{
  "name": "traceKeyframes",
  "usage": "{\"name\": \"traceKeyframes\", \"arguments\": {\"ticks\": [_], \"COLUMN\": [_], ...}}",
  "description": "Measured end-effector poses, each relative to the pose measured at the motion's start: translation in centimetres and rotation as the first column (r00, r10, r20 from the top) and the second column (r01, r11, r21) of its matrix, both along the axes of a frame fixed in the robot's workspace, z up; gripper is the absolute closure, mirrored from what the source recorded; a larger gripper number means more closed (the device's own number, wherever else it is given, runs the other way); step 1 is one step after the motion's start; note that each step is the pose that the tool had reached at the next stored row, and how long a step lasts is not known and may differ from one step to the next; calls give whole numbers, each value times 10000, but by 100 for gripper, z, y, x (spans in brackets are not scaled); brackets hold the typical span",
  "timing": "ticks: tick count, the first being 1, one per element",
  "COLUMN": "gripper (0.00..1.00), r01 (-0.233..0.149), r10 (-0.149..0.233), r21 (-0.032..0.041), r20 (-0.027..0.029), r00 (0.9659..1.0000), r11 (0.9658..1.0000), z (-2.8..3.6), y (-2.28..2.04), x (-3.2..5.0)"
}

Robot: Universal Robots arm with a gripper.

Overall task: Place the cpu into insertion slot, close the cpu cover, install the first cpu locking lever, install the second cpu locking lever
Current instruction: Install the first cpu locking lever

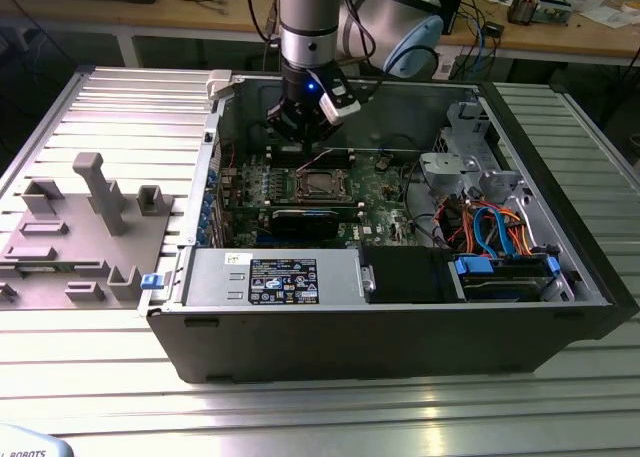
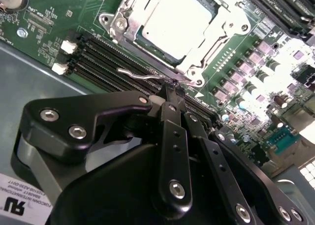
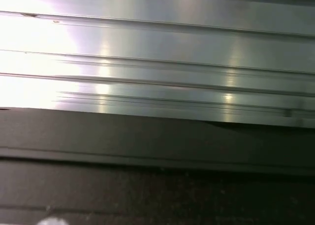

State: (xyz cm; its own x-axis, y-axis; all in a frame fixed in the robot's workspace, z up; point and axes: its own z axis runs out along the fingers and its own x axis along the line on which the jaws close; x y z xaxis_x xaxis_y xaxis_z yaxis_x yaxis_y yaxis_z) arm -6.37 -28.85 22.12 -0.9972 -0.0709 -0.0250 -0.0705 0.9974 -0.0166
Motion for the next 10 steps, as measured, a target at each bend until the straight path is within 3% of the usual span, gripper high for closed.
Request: {"name": "traceKeyframes", "arguments": {"ticks": [2,10], "gripper": [89,89], "r01": [-1,0], "r10": [1,0], "r21": [-50,-57], "r20": [0,0], "r00": [10000,10000], "r11": [10000,10000], "z": [-1,-39], "y": [-10,-16], "x": [0,12]}}
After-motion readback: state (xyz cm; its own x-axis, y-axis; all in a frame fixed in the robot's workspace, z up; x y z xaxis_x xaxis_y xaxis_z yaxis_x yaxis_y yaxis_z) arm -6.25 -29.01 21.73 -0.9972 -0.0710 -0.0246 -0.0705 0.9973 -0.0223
